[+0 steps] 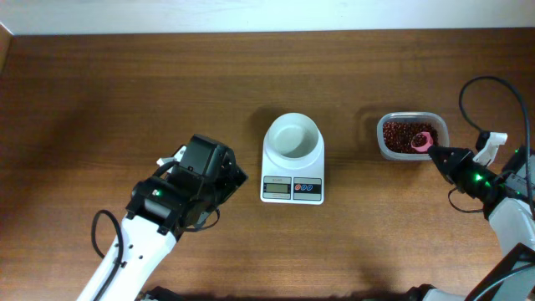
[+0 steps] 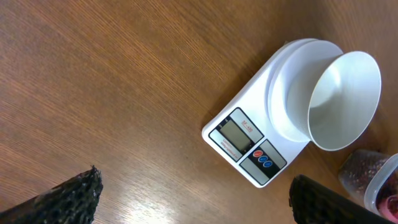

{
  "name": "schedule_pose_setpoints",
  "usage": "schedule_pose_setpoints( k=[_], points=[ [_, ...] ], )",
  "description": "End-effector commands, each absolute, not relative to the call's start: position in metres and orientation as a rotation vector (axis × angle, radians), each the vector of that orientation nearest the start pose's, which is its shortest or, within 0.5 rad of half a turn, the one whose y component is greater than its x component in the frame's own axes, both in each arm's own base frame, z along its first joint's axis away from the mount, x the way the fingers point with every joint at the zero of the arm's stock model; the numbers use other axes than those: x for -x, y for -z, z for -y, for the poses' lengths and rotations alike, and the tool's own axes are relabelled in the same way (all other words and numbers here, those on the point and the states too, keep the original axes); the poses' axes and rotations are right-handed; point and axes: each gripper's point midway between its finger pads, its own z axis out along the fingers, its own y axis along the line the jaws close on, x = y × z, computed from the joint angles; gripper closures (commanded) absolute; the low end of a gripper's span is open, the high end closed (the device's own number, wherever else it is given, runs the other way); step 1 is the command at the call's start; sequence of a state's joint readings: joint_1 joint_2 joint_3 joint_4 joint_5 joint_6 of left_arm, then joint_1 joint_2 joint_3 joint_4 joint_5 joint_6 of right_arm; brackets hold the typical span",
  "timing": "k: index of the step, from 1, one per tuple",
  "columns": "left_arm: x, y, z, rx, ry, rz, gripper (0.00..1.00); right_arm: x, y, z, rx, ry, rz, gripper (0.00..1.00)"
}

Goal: Scoop and weigh 50g on scale
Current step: 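Lower the scoop into the red beans with the right gripper, then move the left gripper to the scale's TARE button and press it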

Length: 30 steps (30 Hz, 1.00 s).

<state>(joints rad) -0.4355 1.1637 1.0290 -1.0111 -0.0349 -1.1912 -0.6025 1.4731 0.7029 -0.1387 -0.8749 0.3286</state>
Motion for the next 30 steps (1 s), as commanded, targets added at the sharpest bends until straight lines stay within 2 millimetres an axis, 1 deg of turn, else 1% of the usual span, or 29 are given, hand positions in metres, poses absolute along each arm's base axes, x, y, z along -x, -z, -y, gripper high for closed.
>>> schedule_pose_setpoints(
  k=[1, 3, 5, 7, 8, 10, 11, 13, 17, 19, 20, 22, 23, 24, 26, 30],
  points=[
    [-0.245, -0.156, 0.105, 0.912, 0.355, -2.636, 0.12, -0.342, -0.106, 0.072, -0.742, -1.016, -2.115, 0.96],
    [-0.245, -0.156, 0.105, 0.894, 0.352, -2.64, 0.29, -0.343, -0.112, 0.068, -0.707, -1.053, -2.097, 0.96],
    [-0.245, -0.156, 0.105, 0.865, 0.347, -2.648, 0.51, -0.344, -0.114, 0.067, -0.701, -1.068, -2.089, 0.96],
    [-0.245, -0.156, 0.106, 0.863, 0.347, -2.649, 0.62, -0.344, -0.115, 0.066, -0.72, -1.086, -2.084, 0.96],
    [-0.245, -0.156, 0.106, 0.854, 0.346, -2.651, 0.76, -0.343, -0.119, 0.062, -0.698, -1.12, -2.073, 0.96],
    [-0.245, -0.156, 0.106, 0.825, 0.341, -2.658, 0.85, -0.343, -0.121, 0.061, -0.69, -1.131, -2.069, 0.96],
    [-0.245, -0.156, 0.106, 0.806, 0.337, -2.662, 0.92, -0.343, -0.121, 0.061, -0.69, -1.131, -2.069, 0.96],
    [-0.245, -0.156, 0.106, 0.803, 0.337, -2.664, 0.99, -0.343, -0.122, 0.059, -0.681, -1.145, -2.065, 0.96],
    [-0.243, -0.157, 0.117, 0.742, 0.351, -2.67, 1.0, -0.343, -0.125, 0.057, -0.666, -1.166, -2.058, 0.96],
    [-0.243, -0.157, 0.126, 0.637, 0.32, -2.673, 1.0, -0.343, -0.125, 0.057, -0.666, -1.167, -2.058, 0.96],
    [-0.243, -0.156, 0.134, 0.577, 0.314, -2.674, 1.0, -0.343, -0.125, 0.057, -0.666, -1.167, -2.058, 0.96],
    [-0.245, -0.154, 0.146, 0.505, 0.31, -2.675, 1.0, -0.343, -0.125, 0.056, -0.663, -1.171, -2.057, 0.96],
    [-0.246, -0.152, 0.152, 0.446, 0.3, -2.674, 1.0, -0.343, -0.125, 0.056, -0.663, -1.171, -2.057, 0.96],
    [-0.25, -0.15, 0.161, 0.327, 0.277, -2.671, 1.0, -0.343, -0.125, 0.056, -0.664, -1.17, -2.057, 0.96],
    [-0.256, -0.141, 0.177, 0.175, 0.248, -2.669, 1.0, -0.343, -0.125, 0.056, -0.664, -1.17, -2.057, 0.96],
    [-0.264, -0.123, 0.197, -0.034, 0.208, -2.679, 1.0, -0.343, -0.125, 0.056, -0.664, -1.17, -2.057, 0.96]
  ],
)
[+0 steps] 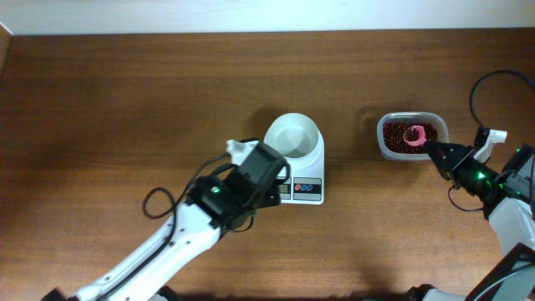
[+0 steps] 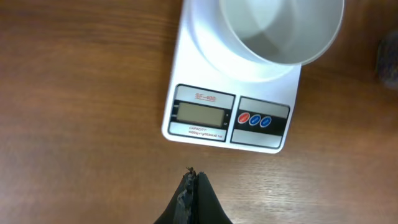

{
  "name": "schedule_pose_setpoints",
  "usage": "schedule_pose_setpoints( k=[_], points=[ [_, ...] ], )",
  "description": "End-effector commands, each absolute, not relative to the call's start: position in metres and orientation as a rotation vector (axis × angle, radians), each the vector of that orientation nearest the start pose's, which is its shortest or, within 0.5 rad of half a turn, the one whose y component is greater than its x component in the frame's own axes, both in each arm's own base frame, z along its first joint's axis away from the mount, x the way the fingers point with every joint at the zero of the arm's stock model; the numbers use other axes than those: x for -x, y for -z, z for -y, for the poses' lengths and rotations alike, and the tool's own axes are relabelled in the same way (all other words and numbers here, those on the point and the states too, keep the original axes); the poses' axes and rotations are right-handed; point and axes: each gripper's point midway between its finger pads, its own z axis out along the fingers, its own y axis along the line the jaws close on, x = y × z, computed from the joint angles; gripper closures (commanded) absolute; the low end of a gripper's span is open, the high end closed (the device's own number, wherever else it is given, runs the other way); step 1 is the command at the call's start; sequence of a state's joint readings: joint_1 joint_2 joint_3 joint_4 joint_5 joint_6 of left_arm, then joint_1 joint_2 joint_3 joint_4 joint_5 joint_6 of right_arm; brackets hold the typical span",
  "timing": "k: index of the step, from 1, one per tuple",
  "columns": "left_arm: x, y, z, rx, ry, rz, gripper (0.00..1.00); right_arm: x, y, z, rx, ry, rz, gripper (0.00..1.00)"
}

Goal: Scoop and weigh 50g on scale
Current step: 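Move the left gripper to the scale's TARE button and press it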

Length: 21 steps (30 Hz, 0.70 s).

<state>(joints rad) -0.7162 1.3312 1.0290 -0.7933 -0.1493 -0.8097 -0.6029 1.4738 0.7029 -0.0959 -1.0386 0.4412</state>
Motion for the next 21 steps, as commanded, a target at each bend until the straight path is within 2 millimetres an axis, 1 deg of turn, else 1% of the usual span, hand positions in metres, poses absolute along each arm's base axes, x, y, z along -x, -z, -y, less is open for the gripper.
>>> schedule_pose_setpoints(
  k=[1, 5, 9, 12, 15, 17, 18, 21],
  points=[
    [-0.265, -0.119, 0.2, -0.07, 0.197, -2.683, 1.0, -0.343, -0.125, 0.056, -0.664, -1.17, -2.057, 0.96],
    [-0.269, -0.091, 0.21, -0.223, 0.128, -2.716, 1.0, -0.343, -0.125, 0.056, -0.663, -1.17, -2.057, 0.96],
    [-0.279, -0.075, 0.219, -0.363, 0.098, -2.698, 1.0, -0.343, -0.125, 0.056, -0.663, -1.17, -2.057, 0.96],
    [-0.284, -0.067, 0.224, -0.414, 0.088, -2.687, 1.0, -0.343, -0.125, 0.056, -0.664, -1.169, -2.057, 0.96],
    [-0.289, -0.065, 0.229, -0.459, 0.091, -2.663, 1.0, -0.343, -0.125, 0.056, -0.663, -1.169, -2.057, 0.96],
    [-0.292, -0.065, 0.235, -0.589, 0.081, -2.615, 1.0, -0.343, -0.125, 0.056, -0.663, -1.169, -2.057, 0.96],
    [-0.292, -0.062, 0.242, -0.68, 0.075, -2.584, 1.0, -0.343, -0.125, 0.056, -0.664, -1.168, -2.058, 0.96],
    [-0.288, -0.054, 0.258, -0.78, 0.077, -2.55, 1.0, -0.343, -0.124, 0.058, -0.672, -1.155, -2.061, 0.96]
  ],
)
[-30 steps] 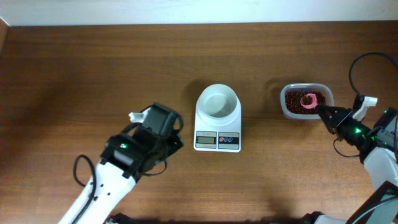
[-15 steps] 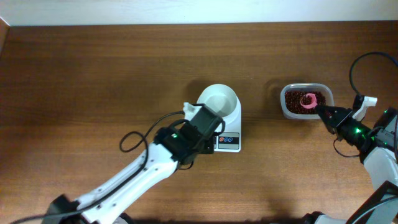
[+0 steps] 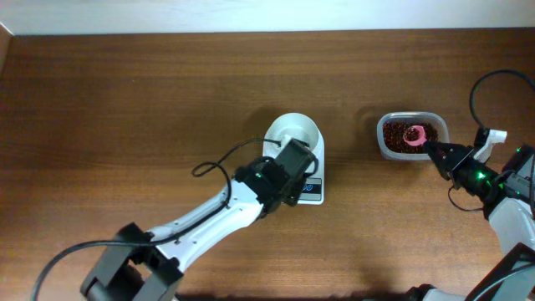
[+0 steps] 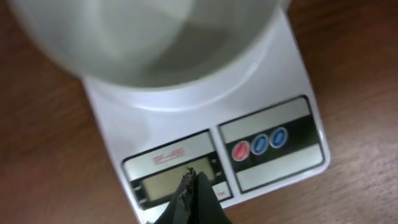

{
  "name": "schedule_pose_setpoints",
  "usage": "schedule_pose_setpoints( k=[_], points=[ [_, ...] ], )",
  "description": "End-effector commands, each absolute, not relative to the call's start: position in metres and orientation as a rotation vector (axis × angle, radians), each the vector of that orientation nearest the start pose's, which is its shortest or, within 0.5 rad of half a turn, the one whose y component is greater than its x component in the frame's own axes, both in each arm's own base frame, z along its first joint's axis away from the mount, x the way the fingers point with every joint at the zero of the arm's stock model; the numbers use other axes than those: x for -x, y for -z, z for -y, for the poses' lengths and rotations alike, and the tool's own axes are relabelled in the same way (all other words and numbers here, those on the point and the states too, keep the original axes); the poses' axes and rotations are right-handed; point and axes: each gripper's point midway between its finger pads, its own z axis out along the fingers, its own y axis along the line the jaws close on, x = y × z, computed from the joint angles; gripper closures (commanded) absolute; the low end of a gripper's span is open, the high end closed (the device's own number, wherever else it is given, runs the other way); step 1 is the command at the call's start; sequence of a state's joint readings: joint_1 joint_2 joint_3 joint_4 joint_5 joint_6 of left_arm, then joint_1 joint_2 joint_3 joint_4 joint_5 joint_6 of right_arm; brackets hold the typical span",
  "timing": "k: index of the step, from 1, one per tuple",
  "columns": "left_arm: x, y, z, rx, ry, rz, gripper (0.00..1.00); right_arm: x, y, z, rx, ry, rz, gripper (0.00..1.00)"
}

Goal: Scoop and weigh 50g on scale
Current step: 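Move the left gripper to the scale's TARE button and press it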

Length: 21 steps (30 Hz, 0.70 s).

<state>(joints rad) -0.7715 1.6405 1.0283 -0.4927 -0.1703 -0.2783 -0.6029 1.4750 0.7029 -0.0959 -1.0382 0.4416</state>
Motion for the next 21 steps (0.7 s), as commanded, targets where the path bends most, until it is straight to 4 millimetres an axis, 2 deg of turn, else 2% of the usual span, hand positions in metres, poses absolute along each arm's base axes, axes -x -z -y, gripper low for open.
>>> schedule_pose_setpoints(
  k=[1, 3, 7, 21],
  points=[
    [-0.285, -0.051, 0.263, -0.797, 0.08, -2.547, 1.0, -0.343, -0.123, 0.058, -0.674, -1.152, -2.062, 0.96],
    [-0.28, -0.044, 0.267, -0.825, 0.065, -2.551, 1.0, -0.343, -0.123, 0.059, -0.675, -1.149, -2.063, 0.96],
    [-0.278, -0.041, 0.268, -0.849, 0.044, -2.544, 1.0, -0.343, -0.123, 0.059, -0.678, -1.144, -2.064, 0.96],
    [-0.284, -0.029, 0.275, -0.949, 0.026, -2.502, 1.0, -0.343, -0.122, 0.059, -0.678, -1.144, -2.064, 0.96]
  ],
)
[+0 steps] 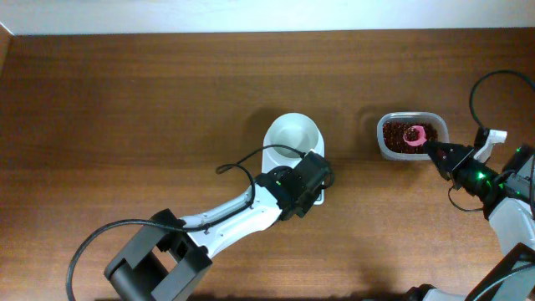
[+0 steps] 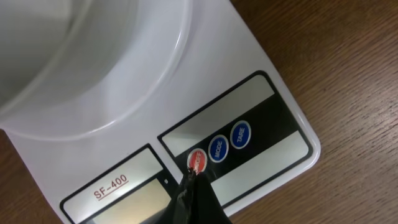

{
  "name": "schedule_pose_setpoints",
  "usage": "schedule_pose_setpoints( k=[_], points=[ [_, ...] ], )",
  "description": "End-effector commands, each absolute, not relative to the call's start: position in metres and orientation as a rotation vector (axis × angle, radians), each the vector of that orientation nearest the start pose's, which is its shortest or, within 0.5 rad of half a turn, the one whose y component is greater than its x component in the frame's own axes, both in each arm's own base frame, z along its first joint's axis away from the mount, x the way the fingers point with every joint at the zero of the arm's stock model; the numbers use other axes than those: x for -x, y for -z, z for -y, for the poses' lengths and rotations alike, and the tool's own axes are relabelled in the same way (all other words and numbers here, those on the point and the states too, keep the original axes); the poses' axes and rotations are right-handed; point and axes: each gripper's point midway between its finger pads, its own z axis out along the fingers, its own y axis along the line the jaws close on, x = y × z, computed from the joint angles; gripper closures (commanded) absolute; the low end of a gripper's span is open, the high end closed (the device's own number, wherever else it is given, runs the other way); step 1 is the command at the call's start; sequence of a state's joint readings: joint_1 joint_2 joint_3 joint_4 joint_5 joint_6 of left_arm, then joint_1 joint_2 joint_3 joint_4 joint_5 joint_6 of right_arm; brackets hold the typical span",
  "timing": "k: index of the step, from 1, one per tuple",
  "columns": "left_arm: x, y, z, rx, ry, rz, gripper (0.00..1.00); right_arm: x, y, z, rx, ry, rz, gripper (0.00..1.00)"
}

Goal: Scoop and weigh 50g on scale
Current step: 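Move the left gripper to the scale's TARE button and press it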

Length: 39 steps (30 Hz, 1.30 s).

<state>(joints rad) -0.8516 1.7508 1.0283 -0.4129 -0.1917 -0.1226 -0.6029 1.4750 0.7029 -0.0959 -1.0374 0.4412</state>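
Observation:
A white scale (image 1: 269,167) stands mid-table with an empty white bowl (image 1: 292,136) on its platform. My left gripper (image 2: 193,176) is shut, empty, its joined tips at the edge of the red button (image 2: 199,160) on the scale's panel, beside two blue buttons (image 2: 217,149). In the overhead view the left gripper (image 1: 303,186) covers the panel. The display (image 2: 134,202) is partly hidden and shows no readable figure. At the right, my right gripper (image 1: 436,150) is shut on a pink scoop (image 1: 415,135) that rests in a clear container (image 1: 440,125) of red beans (image 1: 394,134).
The left arm's black cable (image 1: 238,171) loops just left of the scale. The bean container sits about a hand's width right of the scale. The table's back edge and a white wall (image 1: 267,15) run along the top.
My left gripper has shifted right along the scale's panel, from over the display to the red button, and is closer to the surface. The right gripper and scoop have not moved.
My left gripper first stood open over bare table left of the scale. Then it was shut just in front of the scale, then over the display, and now at the red button. The pink scoop shifted slightly deeper into the beans early on and stayed.

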Motion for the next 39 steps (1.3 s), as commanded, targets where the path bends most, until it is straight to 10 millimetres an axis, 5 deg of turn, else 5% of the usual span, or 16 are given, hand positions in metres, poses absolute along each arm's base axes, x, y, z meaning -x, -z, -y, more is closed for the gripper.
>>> schedule_pose_setpoints(
  k=[1, 39],
  points=[
    [-0.282, -0.029, 0.278, -0.987, 0.042, -2.49, 1.0, -0.343, -0.123, 0.059, -0.678, -1.145, -2.064, 0.96],
    [-0.29, -0.016, 0.28, -1.094, 0.038, -2.45, 1.0, -0.343, -0.122, 0.06, -0.68, -1.141, -2.065, 0.96]
  ],
)
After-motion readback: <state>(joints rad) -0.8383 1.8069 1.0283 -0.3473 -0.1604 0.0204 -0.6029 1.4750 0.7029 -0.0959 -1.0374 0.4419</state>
